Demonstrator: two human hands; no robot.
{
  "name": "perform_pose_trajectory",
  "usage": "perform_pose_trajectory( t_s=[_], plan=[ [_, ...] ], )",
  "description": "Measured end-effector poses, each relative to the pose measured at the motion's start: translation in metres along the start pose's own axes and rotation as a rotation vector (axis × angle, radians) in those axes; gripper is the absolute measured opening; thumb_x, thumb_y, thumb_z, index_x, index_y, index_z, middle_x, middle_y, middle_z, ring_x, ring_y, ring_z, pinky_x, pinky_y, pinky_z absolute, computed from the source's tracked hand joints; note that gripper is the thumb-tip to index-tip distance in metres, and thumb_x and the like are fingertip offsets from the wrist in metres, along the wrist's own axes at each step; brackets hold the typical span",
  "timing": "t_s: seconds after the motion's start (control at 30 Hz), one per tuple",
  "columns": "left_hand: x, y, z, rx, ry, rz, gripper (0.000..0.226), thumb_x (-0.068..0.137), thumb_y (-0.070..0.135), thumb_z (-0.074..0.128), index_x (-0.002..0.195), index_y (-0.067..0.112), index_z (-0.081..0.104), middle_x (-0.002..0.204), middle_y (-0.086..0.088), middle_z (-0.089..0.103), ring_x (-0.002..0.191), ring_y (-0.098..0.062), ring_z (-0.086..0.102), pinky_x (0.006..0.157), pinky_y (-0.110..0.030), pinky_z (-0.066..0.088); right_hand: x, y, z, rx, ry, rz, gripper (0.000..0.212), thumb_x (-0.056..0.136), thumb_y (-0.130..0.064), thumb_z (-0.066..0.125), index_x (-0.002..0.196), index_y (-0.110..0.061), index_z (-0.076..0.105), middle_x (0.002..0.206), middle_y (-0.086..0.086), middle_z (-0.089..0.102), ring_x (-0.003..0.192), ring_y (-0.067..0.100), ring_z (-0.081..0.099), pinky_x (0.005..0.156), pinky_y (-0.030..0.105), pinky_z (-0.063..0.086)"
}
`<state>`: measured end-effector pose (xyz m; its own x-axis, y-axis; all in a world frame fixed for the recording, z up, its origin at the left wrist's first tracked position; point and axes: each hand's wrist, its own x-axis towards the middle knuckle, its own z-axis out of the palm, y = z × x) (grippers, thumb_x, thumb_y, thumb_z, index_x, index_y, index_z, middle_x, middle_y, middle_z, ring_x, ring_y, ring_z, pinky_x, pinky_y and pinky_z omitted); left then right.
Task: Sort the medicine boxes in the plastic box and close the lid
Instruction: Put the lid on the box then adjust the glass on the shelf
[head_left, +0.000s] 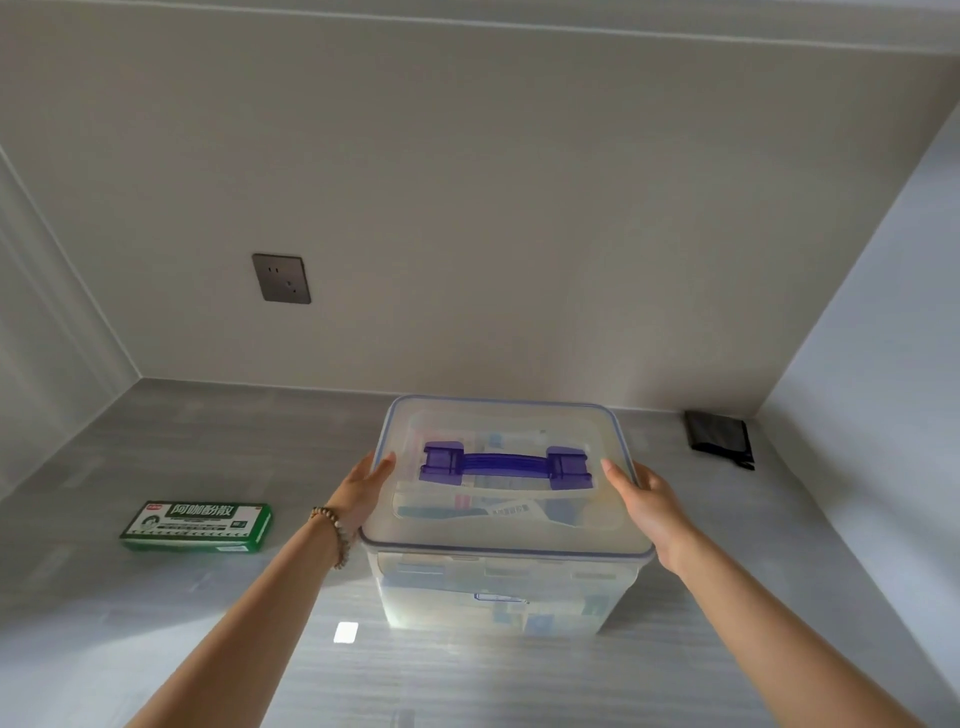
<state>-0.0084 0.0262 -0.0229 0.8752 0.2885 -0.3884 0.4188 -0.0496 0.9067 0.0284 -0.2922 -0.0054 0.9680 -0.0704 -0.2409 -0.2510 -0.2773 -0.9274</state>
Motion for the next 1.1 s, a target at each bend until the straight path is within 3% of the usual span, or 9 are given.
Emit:
perform_pose_trajectory(
  t_s=[0.17,0.3,0.43,0.53,0.63,0.73,0.87,0.97,1.1],
  plan=[
    [-0.003,-0.001,0.0,-0.237,-0.081,-0.068,0.043,0.094,0.036,0.043,0.131,0.014,0.045,0.118,-0.013,0.06,0.103,-0.03,0.059,0.088,-0.044,0.049,0.002,0.0,-0.001,0.058,-0.034,0.095,0.049,0.09,-0.045,0.053,0.131,-0.018,0.051,0.119,-0.001,0.056,0.097,0.011,0.048,0.084,0.026,0.035],
    [-0.001,-0.004,0.0,-0.191,-0.054,-0.072,0.051,0.093,0.04,0.043,0.135,0.012,0.04,0.135,-0.015,0.048,0.122,-0.032,0.047,0.104,-0.047,0.037,0.0,0.001,-0.002,0.051,-0.027,0.11,0.054,0.09,-0.048,0.051,0.134,-0.017,0.047,0.136,0.003,0.051,0.108,0.016,0.046,0.088,0.03,0.031],
    [-0.007,0.003,0.005,0.262,0.09,0.104,0.063,0.093,0.048,0.032,0.143,0.01,0.024,0.148,-0.012,0.031,0.135,-0.028,0.03,0.113,-0.043,0.023,0.001,-0.003,0.003,-0.219,0.041,-0.049,0.062,0.091,-0.05,0.045,0.138,-0.009,0.04,0.145,0.011,0.042,0.131,0.024,0.04,0.105,0.031,0.032],
    [-0.024,0.005,0.005,0.579,0.182,0.537,0.081,0.083,0.069,0.027,0.146,0.021,0.014,0.153,0.004,0.014,0.142,-0.016,0.011,0.116,-0.037,0.01,-0.016,-0.004,0.008,-0.489,0.147,-0.466,0.073,0.088,-0.05,0.053,0.144,-0.01,0.031,0.151,0.006,0.032,0.14,0.018,0.028,0.115,0.033,0.022],
    [-0.041,0.004,0.013,0.919,-0.115,0.827,0.095,0.063,0.085,0.034,0.142,0.041,0.006,0.15,0.02,0.003,0.141,-0.005,-0.005,0.116,-0.037,-0.001,-0.035,0.003,0.014,-0.71,-0.197,-0.759,0.088,0.073,-0.075,0.05,0.145,-0.028,0.031,0.153,-0.015,0.023,0.14,-0.002,0.017,0.117,0.027,0.014],
    [-0.042,0.0,0.021,1.269,-0.237,0.815,0.109,0.05,0.093,0.035,0.14,0.047,-0.006,0.146,0.023,-0.015,0.137,-0.006,-0.019,0.113,-0.04,-0.015,-0.039,0.007,0.019,-0.974,-0.373,-0.808,0.104,0.061,-0.085,0.046,0.148,-0.036,0.015,0.152,-0.025,0.003,0.14,-0.007,-0.003,0.118,0.028,-0.002],
    [-0.037,-0.004,0.022,1.313,-0.207,0.807,0.109,0.047,0.094,0.035,0.134,0.051,-0.016,0.144,0.022,-0.019,0.134,-0.006,-0.023,0.111,-0.041,-0.018,-0.038,0.006,0.022,-0.963,-0.332,-0.809,0.108,0.058,-0.082,0.055,0.147,-0.033,0.018,0.153,-0.021,0.014,0.14,-0.006,0.002,0.119,0.028,0.0],
    [-0.037,-0.005,0.023,1.336,-0.209,0.804,0.108,0.046,0.095,0.032,0.131,0.052,-0.019,0.144,0.022,-0.02,0.135,-0.008,-0.024,0.11,-0.041,-0.019,-0.039,0.008,0.023,-0.988,-0.346,-0.834,0.113,0.055,-0.086,0.051,0.148,-0.032,0.014,0.151,-0.024,0.01,0.137,-0.01,-0.001,0.117,0.025,-0.004],
    [-0.037,-0.005,0.024,1.327,-0.189,0.807,0.101,0.05,0.094,0.026,0.129,0.051,-0.019,0.145,0.02,-0.019,0.135,-0.01,-0.024,0.109,-0.041,-0.019,-0.039,0.009,0.025,-1.008,-0.27,-0.86,0.107,0.059,-0.083,0.049,0.147,-0.03,0.022,0.152,-0.014,0.027,0.14,0.005,0.022,0.115,0.024,0.003]
  ],
)
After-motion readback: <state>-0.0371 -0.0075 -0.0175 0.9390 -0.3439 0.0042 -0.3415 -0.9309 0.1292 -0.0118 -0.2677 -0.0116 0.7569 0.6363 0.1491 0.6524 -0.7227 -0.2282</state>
